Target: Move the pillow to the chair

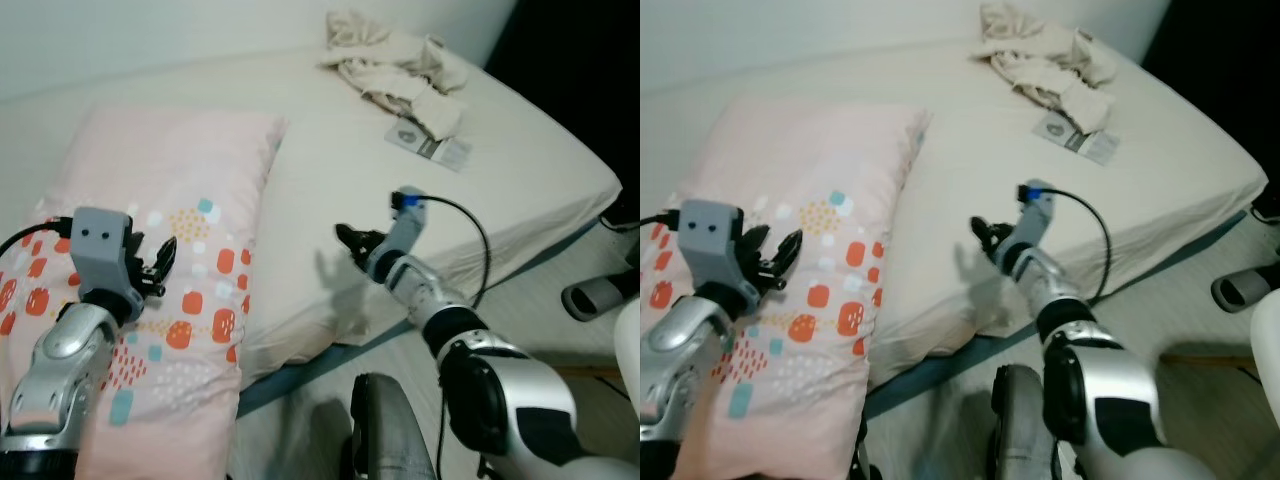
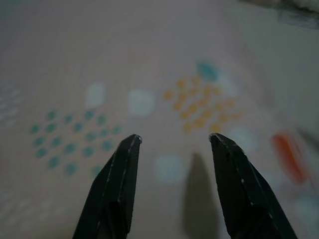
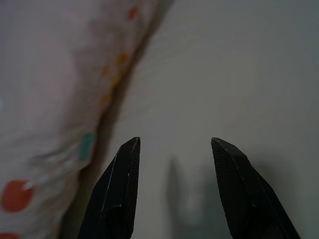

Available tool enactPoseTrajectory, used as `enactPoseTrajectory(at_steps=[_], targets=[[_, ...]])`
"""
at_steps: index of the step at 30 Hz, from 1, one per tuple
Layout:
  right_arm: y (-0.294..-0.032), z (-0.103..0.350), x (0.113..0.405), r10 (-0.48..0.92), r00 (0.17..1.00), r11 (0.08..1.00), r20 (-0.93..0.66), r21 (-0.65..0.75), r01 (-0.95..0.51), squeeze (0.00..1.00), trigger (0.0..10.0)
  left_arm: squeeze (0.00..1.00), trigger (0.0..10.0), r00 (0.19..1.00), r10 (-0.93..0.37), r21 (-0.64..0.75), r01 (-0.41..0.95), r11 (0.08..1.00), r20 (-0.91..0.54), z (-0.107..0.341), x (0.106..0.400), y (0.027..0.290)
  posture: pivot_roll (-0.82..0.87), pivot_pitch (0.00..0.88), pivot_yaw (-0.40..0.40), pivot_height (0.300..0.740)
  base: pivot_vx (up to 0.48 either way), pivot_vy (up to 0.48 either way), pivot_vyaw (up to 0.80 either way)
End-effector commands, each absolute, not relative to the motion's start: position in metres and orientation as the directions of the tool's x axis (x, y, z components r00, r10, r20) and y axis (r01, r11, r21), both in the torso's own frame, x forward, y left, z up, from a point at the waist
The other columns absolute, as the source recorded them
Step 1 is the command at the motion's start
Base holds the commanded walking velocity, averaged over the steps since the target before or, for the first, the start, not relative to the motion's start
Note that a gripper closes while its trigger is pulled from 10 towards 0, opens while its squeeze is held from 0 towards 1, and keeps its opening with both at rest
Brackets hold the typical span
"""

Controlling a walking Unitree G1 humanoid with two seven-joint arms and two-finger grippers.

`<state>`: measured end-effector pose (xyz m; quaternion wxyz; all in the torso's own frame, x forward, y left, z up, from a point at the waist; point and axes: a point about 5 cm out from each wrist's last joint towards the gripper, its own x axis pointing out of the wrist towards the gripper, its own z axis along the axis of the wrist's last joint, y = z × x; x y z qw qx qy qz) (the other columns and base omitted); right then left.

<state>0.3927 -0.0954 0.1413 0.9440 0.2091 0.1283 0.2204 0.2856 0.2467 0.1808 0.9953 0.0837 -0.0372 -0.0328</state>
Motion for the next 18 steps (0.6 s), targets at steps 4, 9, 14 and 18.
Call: enactPoseTrajectory(at_steps=[4,9,14,18], targets=[[-0.103,0.134,0.389,0.458,0.879,0.820,-0.135,0.447,-0.358,0.00,10.0,0.00,10.0,0.938,0.347,0.271,-0.334,0.903,0.003,0.173,0.281,0.318,0.00,0.280,-0.107,0.590,0.000,0.000,0.00],[-0.116,0.127,0.387,0.424,0.897,0.839,-0.126,0.428,-0.336,0.00,10.0,0.00,10.0,0.830,0.557,0.402,-0.503,0.765,-0.021,0.164,0.273,0.359,-0.01,0.224,-0.098,0.590,0.000,0.000,0.00],[-0.147,0.112,0.378,0.340,0.932,0.871,-0.128,0.416,-0.261,0.00,10.0,0.00,10.0,0.748,0.652,0.542,-0.499,0.677,-0.125,0.135,0.248,0.390,-0.02,0.156,-0.091,0.590,0.000,0.000,0.00],[-0.160,0.102,0.371,0.310,0.940,0.889,-0.141,0.393,-0.234,0.00,10.0,0.00,10.0,0.741,0.646,0.573,-0.454,0.682,-0.183,0.124,0.235,0.399,-0.02,0.136,-0.085,0.590,0.000,0.000,0.00]])
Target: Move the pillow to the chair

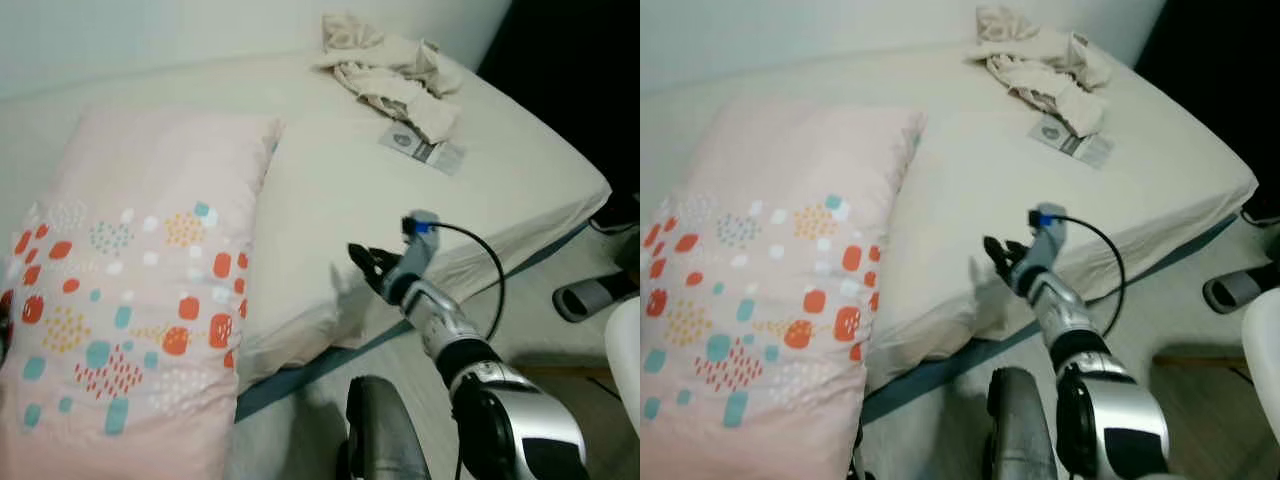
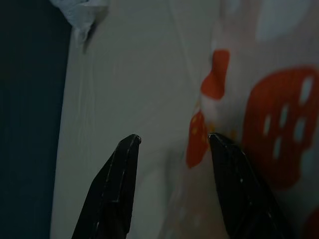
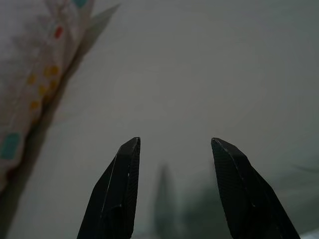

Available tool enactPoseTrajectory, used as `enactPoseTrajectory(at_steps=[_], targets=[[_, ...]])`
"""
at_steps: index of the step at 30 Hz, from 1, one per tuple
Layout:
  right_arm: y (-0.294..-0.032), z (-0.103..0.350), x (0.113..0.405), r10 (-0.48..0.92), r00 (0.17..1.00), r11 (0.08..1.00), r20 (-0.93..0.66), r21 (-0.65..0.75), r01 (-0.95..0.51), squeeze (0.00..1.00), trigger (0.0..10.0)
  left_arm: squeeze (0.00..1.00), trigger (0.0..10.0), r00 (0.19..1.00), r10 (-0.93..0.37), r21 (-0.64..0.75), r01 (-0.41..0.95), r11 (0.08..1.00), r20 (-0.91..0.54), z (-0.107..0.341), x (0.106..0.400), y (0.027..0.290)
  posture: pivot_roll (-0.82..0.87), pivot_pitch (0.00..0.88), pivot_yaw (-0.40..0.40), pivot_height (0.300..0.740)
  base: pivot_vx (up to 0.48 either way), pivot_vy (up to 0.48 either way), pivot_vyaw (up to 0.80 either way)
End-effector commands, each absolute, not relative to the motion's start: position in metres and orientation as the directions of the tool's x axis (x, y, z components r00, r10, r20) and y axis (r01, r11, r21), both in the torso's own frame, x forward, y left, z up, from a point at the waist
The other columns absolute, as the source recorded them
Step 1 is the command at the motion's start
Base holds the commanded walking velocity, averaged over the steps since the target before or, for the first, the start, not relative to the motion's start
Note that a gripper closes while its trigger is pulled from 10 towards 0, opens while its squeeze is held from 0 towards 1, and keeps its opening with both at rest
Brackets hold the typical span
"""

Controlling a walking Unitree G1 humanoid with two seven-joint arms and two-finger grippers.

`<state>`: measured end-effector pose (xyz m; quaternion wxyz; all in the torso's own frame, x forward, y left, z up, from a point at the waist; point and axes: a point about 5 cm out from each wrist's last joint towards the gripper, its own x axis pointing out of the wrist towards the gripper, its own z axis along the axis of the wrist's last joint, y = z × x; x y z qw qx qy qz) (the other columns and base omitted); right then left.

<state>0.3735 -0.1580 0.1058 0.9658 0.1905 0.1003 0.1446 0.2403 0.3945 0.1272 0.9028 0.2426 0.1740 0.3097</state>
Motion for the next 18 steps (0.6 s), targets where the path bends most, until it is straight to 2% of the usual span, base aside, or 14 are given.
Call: enactPoseTrajectory(at_steps=[1,2,3,5,6,7,8,9,10,12,13,14,16,18], targets=[[-0.163,0.099,0.369,0.297,0.944,0.893,-0.145,0.393,-0.221,0.00,10.0,0.00,10.0,0.744,0.636,0.578,-0.432,0.693,-0.207,0.120,0.232,0.401,-0.02,0.134,-0.084,0.590,0.000,0.000,0.00],[-0.168,0.097,0.367,0.278,0.949,0.897,-0.150,0.392,-0.201,0.00,10.0,0.00,10.0,0.746,0.620,0.562,-0.413,0.717,-0.243,0.116,0.229,0.402,-0.02,0.130,-0.085,0.590,0.000,0.000,0.00],[-0.174,0.092,0.365,0.251,0.954,0.904,-0.162,0.392,-0.171,0.00,10.0,0.00,10.0,0.761,0.574,0.484,-0.396,0.780,-0.303,0.110,0.227,0.401,-0.02,0.125,-0.088,0.590,0.000,0.000,0.00],[-0.174,0.092,0.365,0.251,0.954,0.904,-0.162,0.392,-0.171,0.00,10.0,0.00,10.0,0.761,0.574,0.484,-0.396,0.780,-0.303,0.110,0.227,0.401,-0.02,0.125,-0.088,0.590,0.000,0.000,0.00],[-0.176,0.091,0.364,0.240,0.956,0.906,-0.169,0.393,-0.158,0.00,10.0,0.00,10.0,0.766,0.556,0.411,-0.415,0.811,-0.323,0.108,0.227,0.400,-0.02,0.121,-0.089,0.590,0.000,0.000,0.00],[-0.178,0.090,0.363,0.233,0.957,0.906,-0.171,0.396,-0.150,0.00,10.0,0.00,10.0,0.791,0.493,0.241,-0.431,0.870,-0.362,0.107,0.227,0.397,-0.02,0.120,-0.090,0.590,0.000,0.000,0.00],[-0.179,0.091,0.363,0.228,0.959,0.904,-0.166,0.403,-0.145,0.00,10.0,0.00,10.0,0.870,0.298,-0.106,-0.364,0.925,-0.392,0.106,0.226,0.387,-0.02,0.120,-0.090,0.590,0.000,0.000,0.00],[-0.179,0.091,0.363,0.228,0.960,0.903,-0.163,0.404,-0.145,0.00,10.0,0.00,10.0,0.890,0.246,-0.180,-0.333,0.926,-0.383,0.107,0.225,0.384,-0.02,0.120,-0.090,0.590,0.000,0.000,0.00],[-0.179,0.091,0.363,0.228,0.960,0.903,-0.163,0.404,-0.145,0.00,10.0,0.00,10.0,0.890,0.246,-0.180,-0.333,0.926,-0.383,0.107,0.225,0.384,-0.02,0.120,-0.090,0.590,0.000,0.000,0.00],[-0.177,0.093,0.364,0.228,0.961,0.898,-0.154,0.414,-0.147,0.00,10.0,0.00,10.0,0.930,0.040,-0.379,-0.187,0.906,-0.365,0.108,0.214,0.374,-0.01,0.124,-0.085,0.590,0.000,0.000,0.00],[-0.177,0.093,0.364,0.228,0.961,0.898,-0.154,0.414,-0.147,0.00,10.0,0.00,10.0,0.930,0.040,-0.379,-0.187,0.906,-0.365,0.108,0.214,0.374,-0.01,0.124,-0.085,0.590,0.000,0.000,0.00],[-0.175,0.094,0.365,0.234,0.961,0.894,-0.146,0.421,-0.154,0.00,10.0,0.00,10.0,0.932,-0.157,-0.524,-0.039,0.851,-0.325,0.108,0.197,0.363,-0.01,0.124,-0.084,0.590,0.000,0.000,0.00],[-0.174,0.095,0.365,0.238,0.961,0.892,-0.144,0.423,-0.158,0.00,10.0,0.00,10.0,0.929,-0.212,-0.568,0.002,0.823,-0.304,0.108,0.191,0.360,-0.01,0.126,-0.085,0.590,0.000,0.000,0.00],[-0.172,0.095,0.365,0.243,0.960,0.890,-0.141,0.426,-0.163,0.00,10.0,0.00,10.0,0.916,-0.232,-0.546,0.016,0.838,-0.329,0.103,0.183,0.360,-0.01,0.127,-0.086,0.590,0.000,0.000,0.00]])
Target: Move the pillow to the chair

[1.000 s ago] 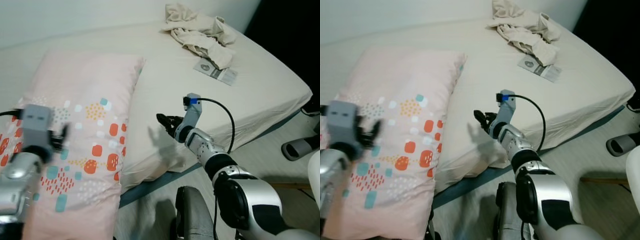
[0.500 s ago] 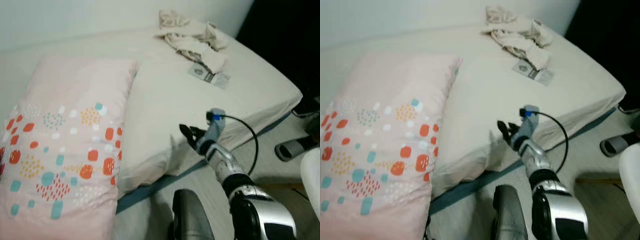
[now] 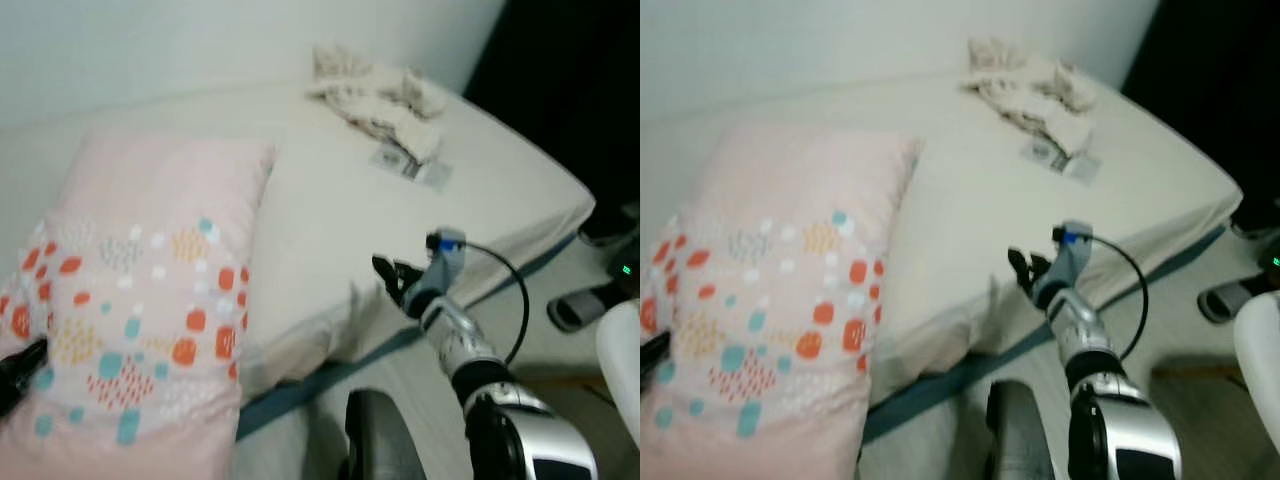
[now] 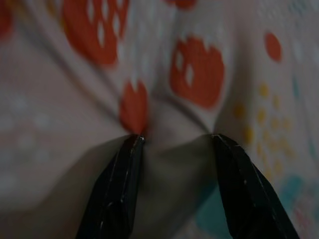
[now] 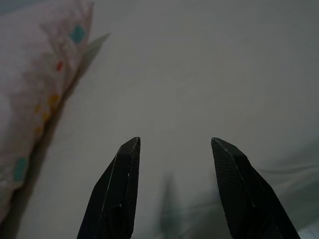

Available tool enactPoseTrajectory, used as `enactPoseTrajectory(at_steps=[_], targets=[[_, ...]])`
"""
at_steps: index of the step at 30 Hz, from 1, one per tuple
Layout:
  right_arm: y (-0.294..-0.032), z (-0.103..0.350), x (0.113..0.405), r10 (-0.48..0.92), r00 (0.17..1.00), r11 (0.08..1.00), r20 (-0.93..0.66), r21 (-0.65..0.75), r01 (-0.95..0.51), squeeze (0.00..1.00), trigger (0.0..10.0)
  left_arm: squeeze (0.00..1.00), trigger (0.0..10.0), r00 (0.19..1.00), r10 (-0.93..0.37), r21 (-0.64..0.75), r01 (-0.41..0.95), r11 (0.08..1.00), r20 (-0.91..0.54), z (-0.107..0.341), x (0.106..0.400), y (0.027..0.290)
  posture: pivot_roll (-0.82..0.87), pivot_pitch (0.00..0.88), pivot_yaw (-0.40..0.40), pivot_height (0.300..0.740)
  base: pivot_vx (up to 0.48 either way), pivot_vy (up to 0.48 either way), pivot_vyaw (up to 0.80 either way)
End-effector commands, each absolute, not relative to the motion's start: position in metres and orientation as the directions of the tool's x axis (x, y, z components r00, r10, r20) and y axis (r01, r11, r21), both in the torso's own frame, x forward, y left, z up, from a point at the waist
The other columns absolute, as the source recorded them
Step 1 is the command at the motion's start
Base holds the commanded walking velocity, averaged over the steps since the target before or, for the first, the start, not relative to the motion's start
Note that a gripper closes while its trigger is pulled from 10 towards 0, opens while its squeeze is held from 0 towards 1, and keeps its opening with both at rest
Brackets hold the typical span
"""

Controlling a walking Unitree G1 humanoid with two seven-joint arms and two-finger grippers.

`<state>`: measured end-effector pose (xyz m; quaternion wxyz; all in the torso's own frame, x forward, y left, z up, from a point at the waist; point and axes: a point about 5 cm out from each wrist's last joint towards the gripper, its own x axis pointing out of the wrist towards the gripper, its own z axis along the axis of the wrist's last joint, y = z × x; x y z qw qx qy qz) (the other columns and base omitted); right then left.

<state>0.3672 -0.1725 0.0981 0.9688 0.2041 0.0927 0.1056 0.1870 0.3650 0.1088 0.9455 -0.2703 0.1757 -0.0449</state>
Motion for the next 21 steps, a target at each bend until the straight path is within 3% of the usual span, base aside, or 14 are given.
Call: enactPoseTrajectory(at_steps=[1,3,7,9,11,12,13,14,16,17,18,20,21], targets=[[-0.170,0.095,0.365,0.246,0.959,0.889,-0.141,0.427,-0.165,0.00,10.0,0.00,10.0,0.900,-0.217,-0.484,0.008,0.875,-0.377,0.096,0.179,0.360,0.00,0.128,-0.088,0.590,0.000,0.000,0.00],[-0.168,0.094,0.365,0.252,0.957,0.887,-0.141,0.429,-0.170,0.00,10.0,0.00,10.0,0.853,-0.175,-0.330,0.003,0.944,-0.493,0.078,0.174,0.358,0.00,0.129,-0.088,0.590,0.000,0.000,0.00],[-0.164,0.093,0.364,0.262,0.955,0.885,-0.140,0.429,-0.180,0.00,10.0,0.00,10.0,0.807,-0.143,-0.226,0.012,0.974,-0.574,0.061,0.168,0.351,0.00,0.128,-0.087,0.590,0.000,0.000,0.00],[-0.163,0.094,0.364,0.266,0.954,0.885,-0.138,0.428,-0.185,0.00,10.0,0.00,10.0,0.809,-0.038,-0.091,-0.018,0.996,-0.587,0.056,0.171,0.355,-0.01,0.130,-0.086,0.590,0.000,0.000,0.00],[-0.163,0.094,0.364,0.266,0.955,0.884,-0.134,0.428,-0.186,0.00,10.0,0.00,10.0,0.796,0.154,0.033,-0.167,0.985,-0.585,0.055,0.173,0.368,-0.01,0.130,-0.086,0.590,0.000,0.000,0.00],[-0.163,0.094,0.364,0.266,0.955,0.884,-0.134,0.428,-0.186,0.00,10.0,0.00,10.0,0.796,0.154,0.033,-0.167,0.985,-0.585,0.055,0.173,0.368,-0.01,0.130,-0.086,0.590,0.000,0.000,0.00],[-0.163,0.094,0.364,0.265,0.955,0.885,-0.132,0.428,-0.186,0.00,10.0,0.00,10.0,0.788,0.235,0.047,-0.254,0.966,-0.570,0.057,0.173,0.375,-0.01,0.132,-0.081,0.590,0.000,0.000,0.00],[-0.164,0.094,0.364,0.263,0.956,0.884,-0.130,0.428,-0.185,0.00,10.0,1.00,10.0,0.810,0.274,-0.060,-0.355,0.933,-0.519,0.063,0.174,0.378,-0.01,0.132,-0.080,0.590,0.000,0.000,0.00],[-0.164,0.094,0.364,0.262,0.956,0.884,-0.129,0.429,-0.185,0.00,10.0,1.00,10.0,0.829,0.258,-0.128,-0.364,0.923,-0.496,0.065,0.174,0.377,-0.01,0.132,-0.080,0.590,0.000,0.000,0.00],[-0.165,0.094,0.363,0.261,0.957,0.884,-0.127,0.430,-0.184,0.00,10.0,1.00,10.0,0.861,0.217,-0.239,-0.356,0.903,-0.461,0.066,0.174,0.373,-0.02,0.134,-0.078,0.590,0.000,0.000,0.00],[-0.165,0.094,0.363,0.261,0.957,0.884,-0.127,0.430,-0.184,0.00,10.0,1.00,10.0,0.861,0.217,-0.239,-0.356,0.903,-0.461,0.066,0.174,0.373,-0.02,0.134,-0.078,0.590,0.000,0.000,0.00],[-0.165,0.095,0.363,0.260,0.958,0.884,-0.125,0.430,-0.184,0.00,10.0,1.00,10.0,0.909,0.030,-0.472,-0.244,0.847,-0.416,0.065,0.166,0.360,-0.02,0.137,-0.075,0.590,0.000,0.000,0.00],[-0.165,0.095,0.363,0.260,0.958,0.884,-0.125,0.430,-0.184,0.00,10.0,1.00,10.0,0.909,0.030,-0.472,-0.244,0.847,-0.416,0.065,0.166,0.360,-0.02,0.137,-0.075,0.590,0.000,0.000,0.00]])
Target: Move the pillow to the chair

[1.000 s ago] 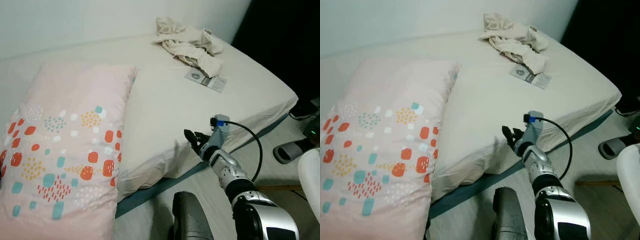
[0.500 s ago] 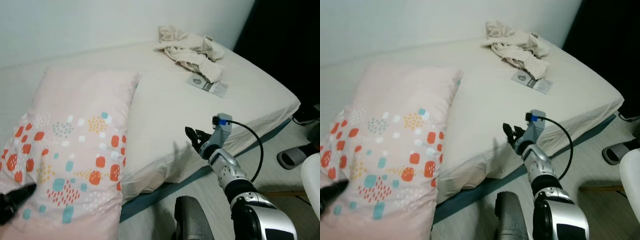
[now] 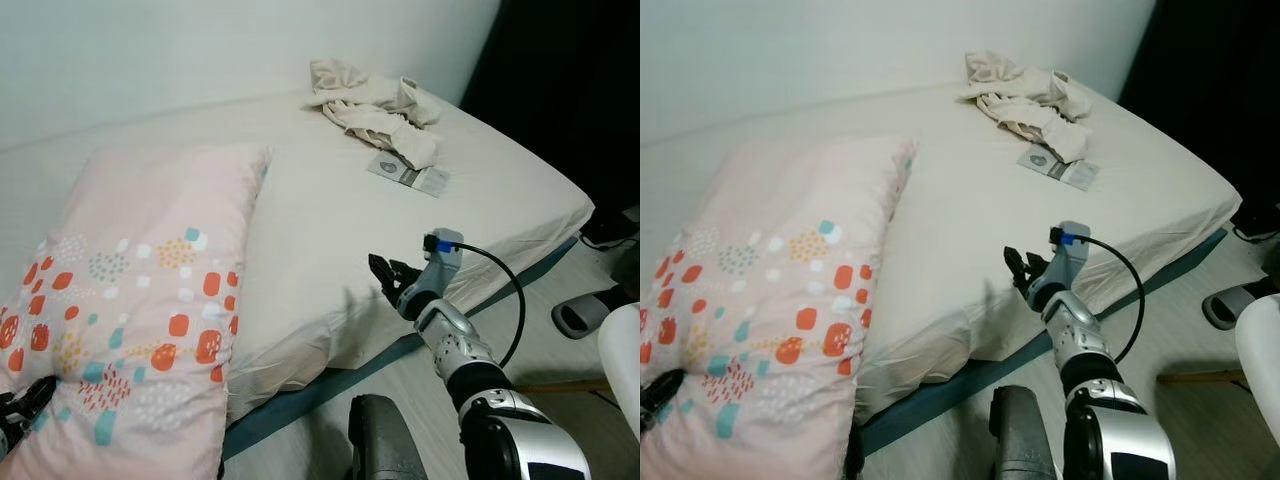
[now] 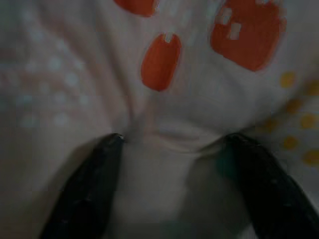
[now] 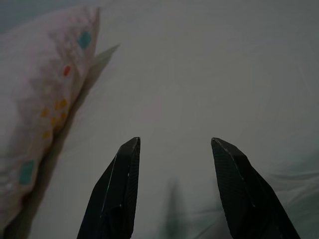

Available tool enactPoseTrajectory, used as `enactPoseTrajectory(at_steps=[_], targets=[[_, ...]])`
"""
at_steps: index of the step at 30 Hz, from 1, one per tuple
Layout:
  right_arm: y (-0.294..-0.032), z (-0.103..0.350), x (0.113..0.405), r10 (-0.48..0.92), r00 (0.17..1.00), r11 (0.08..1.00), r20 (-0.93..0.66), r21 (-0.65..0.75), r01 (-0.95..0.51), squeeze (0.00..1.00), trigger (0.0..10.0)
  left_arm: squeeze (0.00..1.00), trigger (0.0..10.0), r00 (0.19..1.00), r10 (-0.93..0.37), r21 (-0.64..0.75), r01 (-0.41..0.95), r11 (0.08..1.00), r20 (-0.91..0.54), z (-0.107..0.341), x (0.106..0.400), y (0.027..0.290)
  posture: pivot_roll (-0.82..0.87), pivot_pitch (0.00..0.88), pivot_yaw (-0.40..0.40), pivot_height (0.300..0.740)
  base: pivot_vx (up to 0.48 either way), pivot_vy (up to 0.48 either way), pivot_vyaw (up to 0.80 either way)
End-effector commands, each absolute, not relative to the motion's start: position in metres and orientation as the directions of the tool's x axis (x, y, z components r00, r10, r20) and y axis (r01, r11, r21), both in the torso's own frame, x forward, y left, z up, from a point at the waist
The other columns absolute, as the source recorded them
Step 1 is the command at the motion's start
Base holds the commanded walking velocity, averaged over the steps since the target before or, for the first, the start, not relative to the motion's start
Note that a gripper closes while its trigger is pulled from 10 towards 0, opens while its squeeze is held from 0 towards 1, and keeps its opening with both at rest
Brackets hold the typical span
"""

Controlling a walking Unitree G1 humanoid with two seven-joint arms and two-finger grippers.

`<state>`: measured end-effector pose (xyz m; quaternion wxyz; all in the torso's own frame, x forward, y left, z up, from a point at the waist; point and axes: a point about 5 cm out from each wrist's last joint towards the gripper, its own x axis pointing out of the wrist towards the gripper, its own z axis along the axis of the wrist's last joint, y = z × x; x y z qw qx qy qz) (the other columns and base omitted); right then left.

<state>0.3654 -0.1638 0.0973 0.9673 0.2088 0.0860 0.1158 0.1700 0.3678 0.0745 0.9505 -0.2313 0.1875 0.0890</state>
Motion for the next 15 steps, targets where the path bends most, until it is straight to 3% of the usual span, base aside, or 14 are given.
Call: enactPoseTrajectory(at_steps=[1,3,6,15], targets=[[-0.166,0.095,0.363,0.259,0.958,0.884,-0.123,0.430,-0.184,0.00,10.0,1.00,10.0,0.915,-0.046,-0.547,-0.199,0.813,-0.400,0.065,0.160,0.355,-0.02,0.137,-0.075,0.590,0.000,0.000,0.00],[-0.167,0.096,0.363,0.257,0.959,0.884,-0.120,0.431,-0.183,0.00,10.0,1.00,10.0,0.905,-0.114,-0.637,-0.195,0.746,-0.411,0.066,0.147,0.353,-0.02,0.138,-0.074,0.590,0.000,0.000,0.00],[-0.167,0.096,0.363,0.256,0.959,0.883,-0.118,0.431,-0.183,0.00,10.0,1.00,10.0,0.893,-0.072,-0.675,-0.281,0.682,-0.444,0.069,0.134,0.362,-0.01,0.142,-0.075,0.590,0.000,0.000,0.00],[-0.165,0.096,0.363,0.262,0.958,0.881,-0.116,0.434,-0.188,0.00,10.0,1.00,10.0,0.850,0.084,-0.577,-0.422,0.699,-0.520,0.071,0.096,0.393,-0.01,0.147,-0.075,0.590,0.000,0.000,0.00]])
